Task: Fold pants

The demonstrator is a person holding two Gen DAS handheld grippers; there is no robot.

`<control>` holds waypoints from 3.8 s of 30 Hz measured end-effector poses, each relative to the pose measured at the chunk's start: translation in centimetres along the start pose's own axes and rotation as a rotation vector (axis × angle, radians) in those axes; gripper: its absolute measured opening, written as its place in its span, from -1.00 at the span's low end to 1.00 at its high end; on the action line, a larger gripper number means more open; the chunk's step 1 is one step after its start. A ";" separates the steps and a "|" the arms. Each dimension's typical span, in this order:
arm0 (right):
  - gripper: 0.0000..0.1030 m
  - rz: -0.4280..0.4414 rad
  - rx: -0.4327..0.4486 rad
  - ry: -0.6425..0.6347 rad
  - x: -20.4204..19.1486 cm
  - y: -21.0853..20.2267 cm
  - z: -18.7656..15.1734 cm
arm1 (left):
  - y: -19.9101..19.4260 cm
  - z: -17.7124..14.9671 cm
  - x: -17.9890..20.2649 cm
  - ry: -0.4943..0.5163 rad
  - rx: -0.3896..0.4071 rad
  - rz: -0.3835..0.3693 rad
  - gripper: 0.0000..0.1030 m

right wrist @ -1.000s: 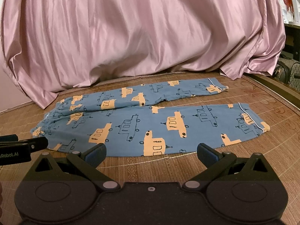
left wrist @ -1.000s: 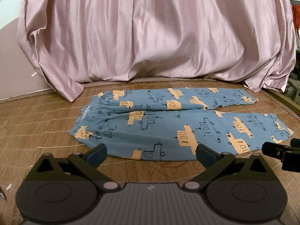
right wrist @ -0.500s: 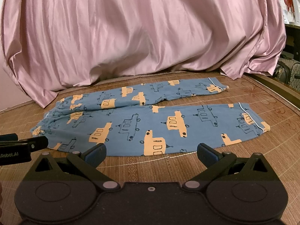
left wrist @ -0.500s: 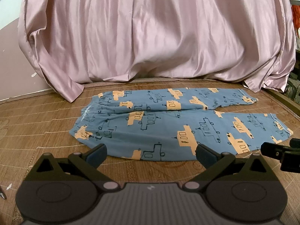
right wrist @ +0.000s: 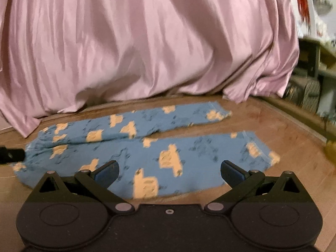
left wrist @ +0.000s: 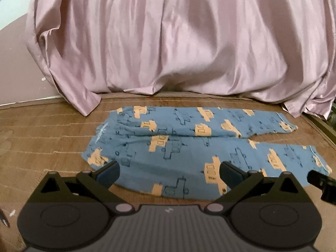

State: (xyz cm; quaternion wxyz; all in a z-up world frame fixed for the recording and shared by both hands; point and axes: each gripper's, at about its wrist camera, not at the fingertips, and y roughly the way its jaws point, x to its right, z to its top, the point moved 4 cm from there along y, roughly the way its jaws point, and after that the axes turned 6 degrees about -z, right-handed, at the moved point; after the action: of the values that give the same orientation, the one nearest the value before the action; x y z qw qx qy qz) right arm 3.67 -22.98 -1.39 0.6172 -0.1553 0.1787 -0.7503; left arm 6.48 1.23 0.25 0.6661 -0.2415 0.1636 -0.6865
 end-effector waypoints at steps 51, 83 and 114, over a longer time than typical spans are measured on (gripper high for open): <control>0.37 0.589 -0.419 -0.570 -7.3 42.9 14.6 | 36.0 13.2 -0.9 0.563 -0.428 -0.294 0.59; -0.94 0.466 -0.226 -0.677 -8.9 38.8 12.5 | 35.6 13.3 -2.4 0.577 -0.434 -0.387 0.13; -0.51 0.205 0.044 -0.918 -17.9 44.1 13.1 | 36.5 15.2 -4.6 0.534 -0.211 -0.056 -0.22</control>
State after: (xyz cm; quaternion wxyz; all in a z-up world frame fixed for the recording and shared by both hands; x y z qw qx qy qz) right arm 51.47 -14.08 -10.24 0.7065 -0.4393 -0.1142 -0.5430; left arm 45.33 5.10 -7.62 0.5517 -0.1245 0.3968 -0.7230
